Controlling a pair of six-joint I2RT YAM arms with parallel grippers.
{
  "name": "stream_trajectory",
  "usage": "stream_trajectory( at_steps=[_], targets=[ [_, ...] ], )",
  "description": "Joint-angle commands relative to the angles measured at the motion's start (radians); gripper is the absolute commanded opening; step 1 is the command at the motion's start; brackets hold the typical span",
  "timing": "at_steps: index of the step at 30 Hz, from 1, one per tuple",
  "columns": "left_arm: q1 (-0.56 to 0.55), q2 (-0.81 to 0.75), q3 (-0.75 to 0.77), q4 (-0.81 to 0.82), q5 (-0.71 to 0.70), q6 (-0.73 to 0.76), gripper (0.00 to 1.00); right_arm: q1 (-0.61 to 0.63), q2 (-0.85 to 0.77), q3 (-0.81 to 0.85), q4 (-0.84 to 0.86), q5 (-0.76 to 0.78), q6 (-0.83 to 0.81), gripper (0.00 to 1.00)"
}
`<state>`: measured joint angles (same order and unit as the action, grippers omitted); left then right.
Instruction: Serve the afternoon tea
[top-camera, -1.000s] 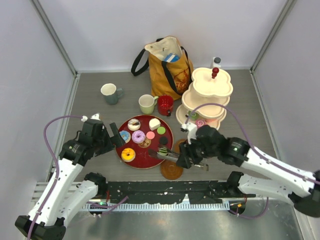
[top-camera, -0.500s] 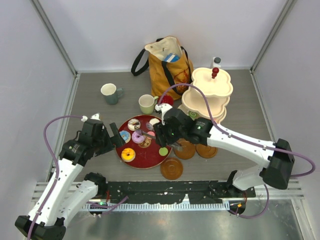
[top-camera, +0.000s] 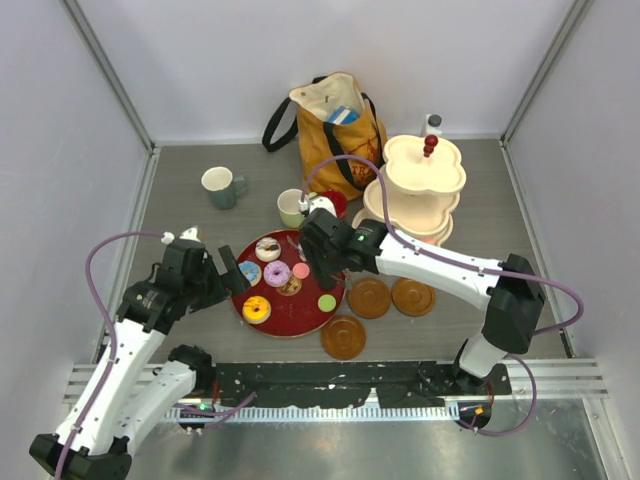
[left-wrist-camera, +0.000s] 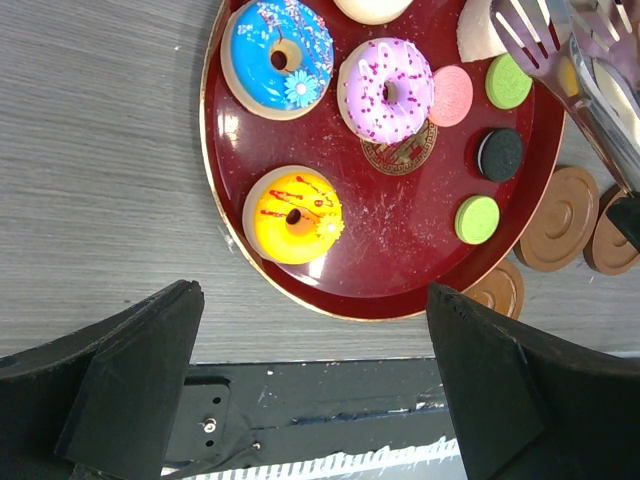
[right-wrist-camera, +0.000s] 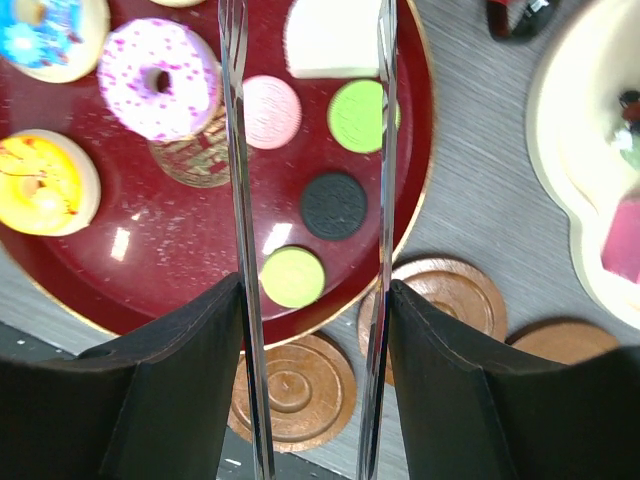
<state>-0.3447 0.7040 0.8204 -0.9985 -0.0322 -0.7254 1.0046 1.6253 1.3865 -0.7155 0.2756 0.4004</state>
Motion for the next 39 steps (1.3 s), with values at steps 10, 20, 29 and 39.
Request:
stream_trajectory(
  at_steps=[10,20,29,39],
  targets=[
    [0.006,-0.015,0.002,0.035,0.020,0.014,1.00,0.005,0.039,0.032,-0.047,0.059,0.061,0.63],
    [0.006,-0.020,0.002,0.034,0.021,0.014,1.00,0.023,0.073,0.052,-0.059,0.057,0.028,0.63],
    [0.006,-0.015,0.002,0.035,0.023,0.014,1.00,0.032,0.021,0.032,-0.019,0.016,0.051,0.64],
    [0.006,-0.015,0.000,0.035,0.025,0.015,1.00,0.032,0.106,0.095,-0.067,0.125,0.080,0.64]
  ],
)
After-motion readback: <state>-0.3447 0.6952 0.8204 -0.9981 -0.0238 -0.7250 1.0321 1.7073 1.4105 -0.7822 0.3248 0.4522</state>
